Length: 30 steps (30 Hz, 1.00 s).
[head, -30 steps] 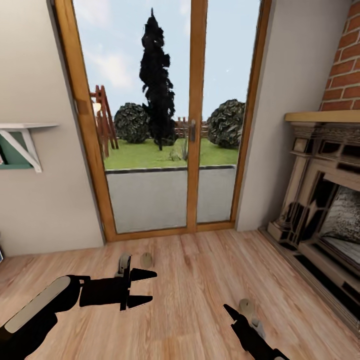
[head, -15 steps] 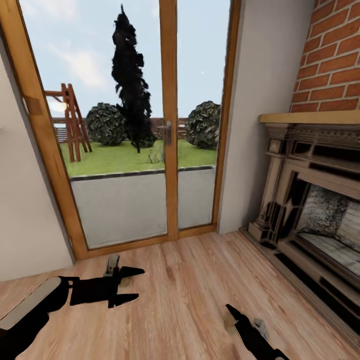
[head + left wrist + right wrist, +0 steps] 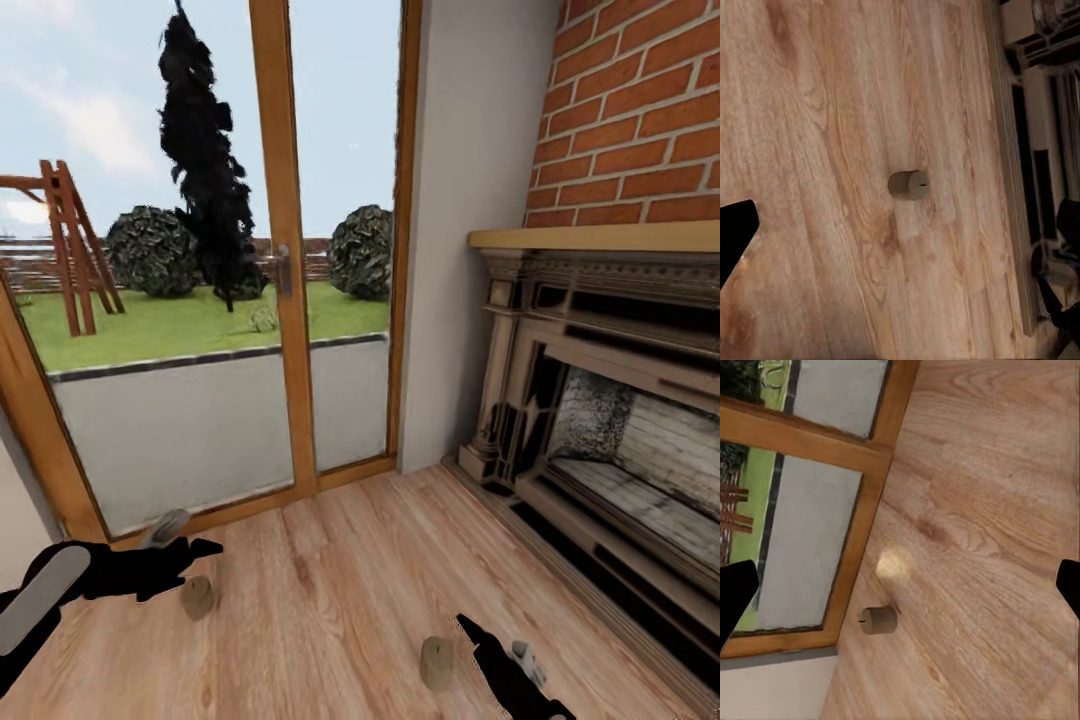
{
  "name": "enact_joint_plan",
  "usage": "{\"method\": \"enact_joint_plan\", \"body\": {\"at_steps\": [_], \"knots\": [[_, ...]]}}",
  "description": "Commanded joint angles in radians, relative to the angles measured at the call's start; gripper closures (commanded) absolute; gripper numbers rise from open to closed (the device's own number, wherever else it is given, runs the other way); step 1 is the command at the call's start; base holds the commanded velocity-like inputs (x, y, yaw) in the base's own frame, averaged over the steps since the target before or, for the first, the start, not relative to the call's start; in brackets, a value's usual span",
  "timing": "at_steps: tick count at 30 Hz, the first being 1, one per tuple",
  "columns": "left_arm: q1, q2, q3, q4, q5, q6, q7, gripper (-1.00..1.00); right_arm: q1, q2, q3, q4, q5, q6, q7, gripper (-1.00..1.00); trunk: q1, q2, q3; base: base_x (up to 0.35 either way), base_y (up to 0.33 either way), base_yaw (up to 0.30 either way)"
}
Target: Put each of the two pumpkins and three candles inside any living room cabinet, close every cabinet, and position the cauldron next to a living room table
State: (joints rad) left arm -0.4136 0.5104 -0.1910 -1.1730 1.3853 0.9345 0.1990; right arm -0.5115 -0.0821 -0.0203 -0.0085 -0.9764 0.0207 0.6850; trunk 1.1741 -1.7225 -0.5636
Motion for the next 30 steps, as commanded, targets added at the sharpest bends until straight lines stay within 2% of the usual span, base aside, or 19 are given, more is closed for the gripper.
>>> {"method": "enact_joint_plan", "body": {"at_steps": [1, 5, 11, 12, 13, 15, 17, 22, 30], "knots": [[-0.001, 0.0, 0.0, 0.002, 0.004, -0.003, 0.043, -1.0, -0.001, 0.0, -0.001, 0.0, -0.001, -0.005, 0.0, -1.0, 0.0, -0.001, -0.001, 0.285, 0.0, -0.271], [-0.001, 0.0, 0.011, 0.006, -0.005, -0.04, 0.155, -1.0, -0.001, 0.002, 0.001, -0.003, 0.001, -0.019, -0.036, -1.0, 0.0, -0.001, 0.001, 0.316, 0.0, -0.271], [-0.001, 0.0, 0.014, 0.007, -0.009, -0.061, 0.184, -1.0, -0.001, 0.006, 0.005, -0.007, 0.008, -0.026, -0.118, -1.0, 0.0, -0.001, 0.004, 0.233, 0.0, -0.267], [-0.001, 0.0, 0.014, 0.007, -0.009, -0.061, 0.185, -1.0, -0.001, 0.006, 0.011, -0.008, 0.016, -0.027, -0.153, -1.0, 0.0, -0.001, 0.004, 0.062, 0.0, -0.171], [-0.001, 0.0, 0.013, 0.005, -0.01, -0.061, 0.185, -1.0, -0.001, 0.006, 0.029, -0.008, 0.037, -0.028, -0.224, -1.0, 0.0, -0.001, 0.004, 0.032, 0.0, -0.088], [-0.001, 0.0, 0.013, 0.003, -0.01, -0.061, 0.184, -1.0, -0.001, 0.006, 0.054, -0.009, 0.06, -0.032, -0.32, -1.0, 0.0, -0.001, 0.004, 0.017, 0.0, -0.046], [-0.001, 0.0, 0.014, 0.003, -0.01, -0.061, 0.184, -1.0, -0.001, 0.005, 0.066, -0.009, 0.07, -0.035, -0.373, -1.0, 0.0, -0.001, 0.004, 0.099, 0.005, -0.019], [-0.001, 0.0, 0.015, 0.0, -0.004, -0.06, 0.176, -1.0, -0.001, 0.007, 0.073, -0.01, 0.078, -0.035, -0.407, -1.0, 0.0, -0.001, 0.004, 0.126, 0.117, -0.005], [-0.001, 0.0, 0.014, -0.002, -0.003, -0.06, 0.171, -1.0, -0.001, 0.006, 0.077, -0.01, 0.08, -0.024, -0.412, -1.0, 0.0, -0.001, 0.004, 0.025, 0.029, 0.0]]}}
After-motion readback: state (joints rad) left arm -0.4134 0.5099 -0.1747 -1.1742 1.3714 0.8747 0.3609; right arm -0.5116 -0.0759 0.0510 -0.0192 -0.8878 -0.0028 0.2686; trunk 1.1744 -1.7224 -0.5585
